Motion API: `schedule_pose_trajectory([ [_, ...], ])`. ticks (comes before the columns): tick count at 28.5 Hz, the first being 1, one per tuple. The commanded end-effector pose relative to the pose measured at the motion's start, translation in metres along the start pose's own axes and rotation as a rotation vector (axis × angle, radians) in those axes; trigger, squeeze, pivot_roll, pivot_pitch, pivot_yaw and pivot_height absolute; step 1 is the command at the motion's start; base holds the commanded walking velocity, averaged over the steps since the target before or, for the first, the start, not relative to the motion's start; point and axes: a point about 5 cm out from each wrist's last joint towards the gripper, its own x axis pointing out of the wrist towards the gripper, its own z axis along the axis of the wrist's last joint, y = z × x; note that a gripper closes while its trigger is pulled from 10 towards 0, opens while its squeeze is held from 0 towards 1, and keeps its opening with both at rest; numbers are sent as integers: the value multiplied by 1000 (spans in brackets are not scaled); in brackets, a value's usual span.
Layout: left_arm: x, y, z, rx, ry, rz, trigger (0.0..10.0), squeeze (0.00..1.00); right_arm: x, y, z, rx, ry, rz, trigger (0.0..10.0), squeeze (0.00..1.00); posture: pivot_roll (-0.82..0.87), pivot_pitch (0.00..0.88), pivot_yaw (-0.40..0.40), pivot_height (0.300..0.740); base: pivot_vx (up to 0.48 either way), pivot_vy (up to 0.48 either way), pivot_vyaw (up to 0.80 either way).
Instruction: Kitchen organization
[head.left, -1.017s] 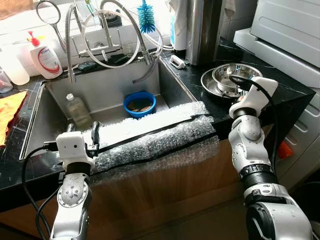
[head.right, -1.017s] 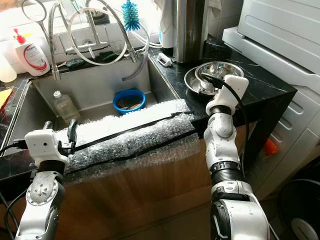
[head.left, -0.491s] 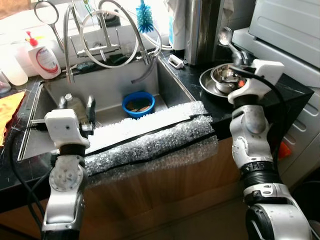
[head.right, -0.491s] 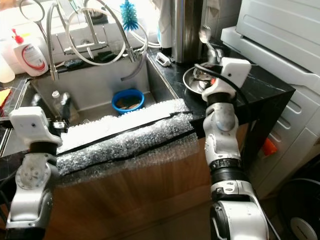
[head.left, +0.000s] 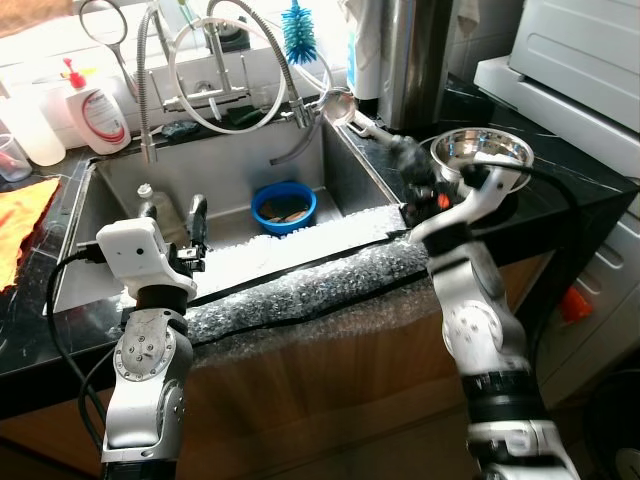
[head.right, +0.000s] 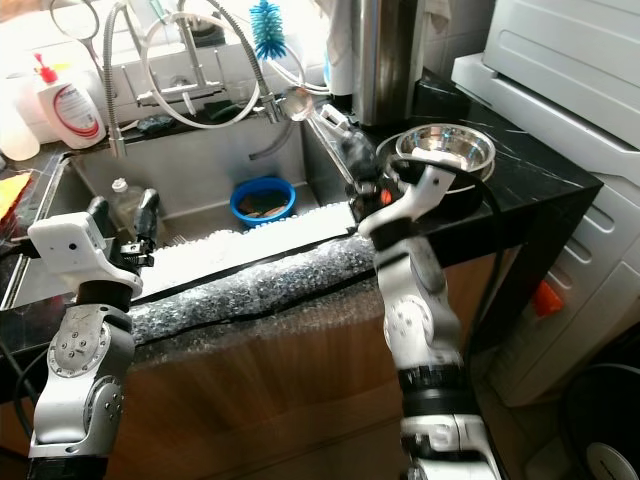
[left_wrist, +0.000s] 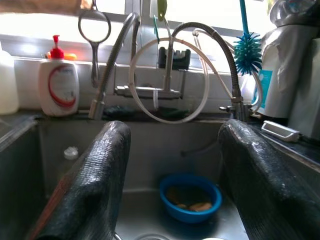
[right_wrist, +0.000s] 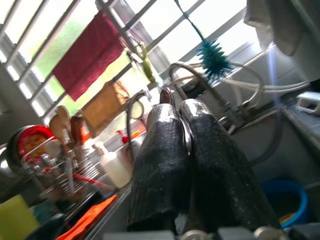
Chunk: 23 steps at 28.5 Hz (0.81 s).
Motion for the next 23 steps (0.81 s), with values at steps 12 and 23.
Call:
schedule_pose_trajectory([
  [12, -9, -11, -1, -569, 84, -125, 10000, 0, -27, 9, -17, 283, 50, 106, 10000, 0, -155, 0, 97, 740, 0, 0, 0],
  [23, -22, -58, -9, -693, 197, -355, 10000, 0, -29, 32, -29, 413, 62, 196, 10000, 0, -156, 0, 102, 740, 0, 0, 0],
])
